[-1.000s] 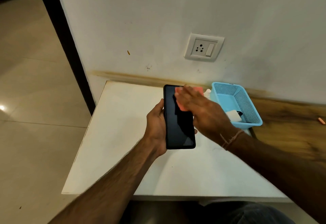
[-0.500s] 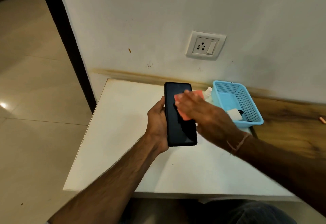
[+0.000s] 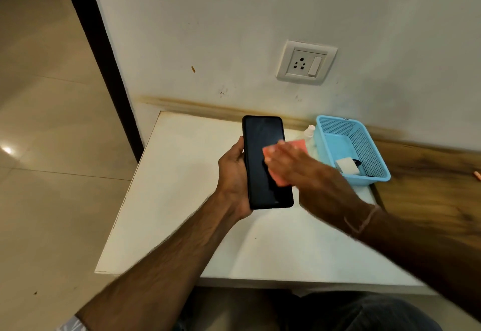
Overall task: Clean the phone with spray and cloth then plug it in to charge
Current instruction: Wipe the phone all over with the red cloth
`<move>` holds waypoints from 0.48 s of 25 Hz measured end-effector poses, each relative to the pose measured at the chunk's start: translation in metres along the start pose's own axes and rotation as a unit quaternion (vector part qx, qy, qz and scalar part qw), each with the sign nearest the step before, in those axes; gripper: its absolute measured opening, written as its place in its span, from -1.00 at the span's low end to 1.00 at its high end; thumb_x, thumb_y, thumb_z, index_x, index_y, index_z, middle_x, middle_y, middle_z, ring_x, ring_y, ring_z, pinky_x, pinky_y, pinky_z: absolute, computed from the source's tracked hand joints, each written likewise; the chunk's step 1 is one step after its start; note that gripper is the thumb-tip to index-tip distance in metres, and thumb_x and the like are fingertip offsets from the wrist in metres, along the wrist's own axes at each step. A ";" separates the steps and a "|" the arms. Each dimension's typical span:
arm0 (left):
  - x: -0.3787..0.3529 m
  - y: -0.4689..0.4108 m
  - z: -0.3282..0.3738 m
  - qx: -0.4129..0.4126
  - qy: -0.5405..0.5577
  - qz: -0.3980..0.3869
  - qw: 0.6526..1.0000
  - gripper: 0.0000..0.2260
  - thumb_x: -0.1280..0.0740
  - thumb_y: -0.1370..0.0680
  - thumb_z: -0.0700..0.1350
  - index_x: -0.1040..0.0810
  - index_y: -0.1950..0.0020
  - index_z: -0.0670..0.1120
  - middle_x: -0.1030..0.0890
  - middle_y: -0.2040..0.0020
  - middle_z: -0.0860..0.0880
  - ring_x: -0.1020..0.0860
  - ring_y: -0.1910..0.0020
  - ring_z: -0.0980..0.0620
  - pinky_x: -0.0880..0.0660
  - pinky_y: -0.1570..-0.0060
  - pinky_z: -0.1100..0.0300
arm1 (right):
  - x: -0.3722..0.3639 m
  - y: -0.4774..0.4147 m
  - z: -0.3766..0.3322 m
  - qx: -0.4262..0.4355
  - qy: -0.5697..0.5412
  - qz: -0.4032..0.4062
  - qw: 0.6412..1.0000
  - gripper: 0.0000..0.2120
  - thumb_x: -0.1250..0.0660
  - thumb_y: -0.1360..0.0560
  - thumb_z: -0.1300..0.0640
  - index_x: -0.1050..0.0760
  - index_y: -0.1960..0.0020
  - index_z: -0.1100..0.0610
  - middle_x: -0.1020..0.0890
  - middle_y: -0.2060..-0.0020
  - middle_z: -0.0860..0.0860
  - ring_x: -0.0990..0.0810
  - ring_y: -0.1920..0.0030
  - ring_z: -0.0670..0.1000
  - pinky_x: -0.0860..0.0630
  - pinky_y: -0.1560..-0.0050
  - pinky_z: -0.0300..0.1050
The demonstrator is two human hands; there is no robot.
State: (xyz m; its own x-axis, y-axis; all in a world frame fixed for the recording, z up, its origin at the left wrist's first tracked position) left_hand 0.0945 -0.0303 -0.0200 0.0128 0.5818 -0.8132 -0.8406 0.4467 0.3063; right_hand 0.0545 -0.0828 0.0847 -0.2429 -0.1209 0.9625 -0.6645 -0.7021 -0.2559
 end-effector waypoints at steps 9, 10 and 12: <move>-0.001 0.005 0.003 0.001 0.044 0.000 0.999 -0.36 -0.10 -0.61 0.26 -0.54 -0.35 -0.25 -0.56 -0.17 -0.27 -0.57 0.03 -0.20 -0.53 -0.06 -0.03 | -0.019 0.038 -0.065 0.104 0.017 -0.020 0.994 -0.43 0.18 -0.52 0.40 -0.40 -0.38 0.23 -0.41 -0.39 0.14 -0.31 -0.43 0.19 -0.38 -0.34 0.14; -0.001 0.005 0.003 0.003 0.045 0.007 0.999 -0.36 -0.09 -0.61 0.25 -0.52 -0.38 -0.24 -0.56 -0.18 -0.27 -0.57 0.00 -0.21 -0.52 -0.08 -0.03 | -0.012 0.032 -0.051 0.081 0.006 -0.020 0.996 -0.43 0.10 -0.47 0.44 -0.41 -0.37 0.23 -0.42 -0.38 0.13 -0.31 -0.43 0.18 -0.39 -0.34 0.12; 0.004 0.002 0.003 0.001 0.028 0.033 0.999 -0.38 -0.09 -0.62 0.26 -0.52 -0.41 -0.19 -0.59 -0.19 -0.24 -0.58 -0.06 -0.20 -0.52 -0.12 -0.03 | 0.001 0.015 -0.005 -0.043 -0.034 -0.011 0.998 -0.30 -0.01 -0.29 0.56 -0.40 -0.37 0.23 -0.39 -0.39 0.12 -0.26 -0.44 0.17 -0.43 -0.31 0.13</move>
State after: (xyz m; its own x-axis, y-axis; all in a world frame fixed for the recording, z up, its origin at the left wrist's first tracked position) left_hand 0.0943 -0.0254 -0.0214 -0.0730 0.5702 -0.8183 -0.8378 0.4100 0.3604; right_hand 0.0403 -0.0897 0.0815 -0.1800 -0.1554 0.9713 -0.7285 -0.6424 -0.2378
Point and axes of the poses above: each hand's wrist, its own y-axis away from the middle knuckle, its own x-axis out of the back of the hand, z = x × y, the point moved 10 cm from there along -y, towards the middle knuckle
